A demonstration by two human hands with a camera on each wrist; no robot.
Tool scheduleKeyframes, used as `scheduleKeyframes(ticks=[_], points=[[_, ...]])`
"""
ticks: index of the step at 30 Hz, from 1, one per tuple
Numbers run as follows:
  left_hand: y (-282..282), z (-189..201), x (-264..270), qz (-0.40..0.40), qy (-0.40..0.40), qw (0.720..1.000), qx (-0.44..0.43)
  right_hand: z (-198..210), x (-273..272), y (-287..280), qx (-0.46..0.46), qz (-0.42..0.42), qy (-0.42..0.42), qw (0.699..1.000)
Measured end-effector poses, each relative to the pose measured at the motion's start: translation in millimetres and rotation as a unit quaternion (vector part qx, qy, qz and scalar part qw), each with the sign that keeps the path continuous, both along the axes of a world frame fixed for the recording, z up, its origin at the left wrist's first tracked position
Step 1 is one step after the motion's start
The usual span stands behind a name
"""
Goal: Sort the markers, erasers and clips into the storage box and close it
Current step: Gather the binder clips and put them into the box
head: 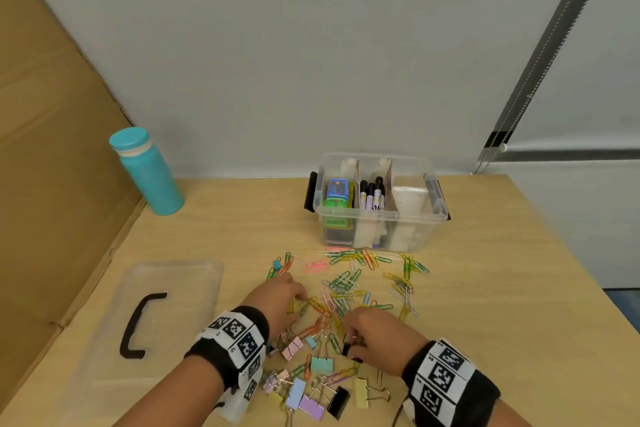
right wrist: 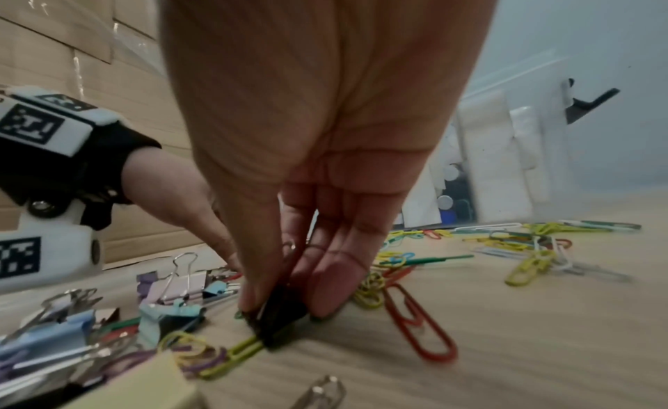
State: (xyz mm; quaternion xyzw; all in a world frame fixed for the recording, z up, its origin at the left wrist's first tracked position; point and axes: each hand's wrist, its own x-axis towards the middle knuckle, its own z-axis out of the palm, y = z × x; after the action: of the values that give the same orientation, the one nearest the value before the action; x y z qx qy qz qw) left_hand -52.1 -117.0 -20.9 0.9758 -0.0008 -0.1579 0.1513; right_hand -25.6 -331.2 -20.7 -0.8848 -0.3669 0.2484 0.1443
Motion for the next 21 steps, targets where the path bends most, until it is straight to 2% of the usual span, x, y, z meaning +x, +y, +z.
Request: scheduleKeyframes(ticks=[4,7,10,12,13,15,18,19,21], points=[[3,-4,3,0.010,-0.003,1.000,-0.014,3,4,-8,0.081,-0.054,0.031,0.995],[10,-3,2,0.019,-0.029,0.998,-0.057,5,5,-15,0.185,-0.112,0.068,0.974],[18,3,-1,0.069,-0.077,0.980,-0.168,7,5,-17,0.279,-0.172,0.136,0.935],[22,11,-4,0.113,-0.088,0.952,-0.270,7,3,-13,0.303,-0.194,0.181,0.915],[25,15,-5,0.132,-0.090,0.936,-0.313,7,2,-10,0.298,-0.194,0.183,0.916],[32,18,-7,0.174,-0.092,0.906,-0.375,5,0,-3,0.246,-0.158,0.138,0.946],[38,19,-13,0.262,-0.044,0.813,-0.518,2,-6,9,0.128,-0.053,0.078,0.987],[40,19,-15,0.277,-0.033,0.795,-0.539,-1,-8,13,0.091,-0.018,0.063,0.994],[42,17,-19,0.287,-0.015,0.787,-0.546,-5,-14,21,0.029,0.040,0.031,0.998]])
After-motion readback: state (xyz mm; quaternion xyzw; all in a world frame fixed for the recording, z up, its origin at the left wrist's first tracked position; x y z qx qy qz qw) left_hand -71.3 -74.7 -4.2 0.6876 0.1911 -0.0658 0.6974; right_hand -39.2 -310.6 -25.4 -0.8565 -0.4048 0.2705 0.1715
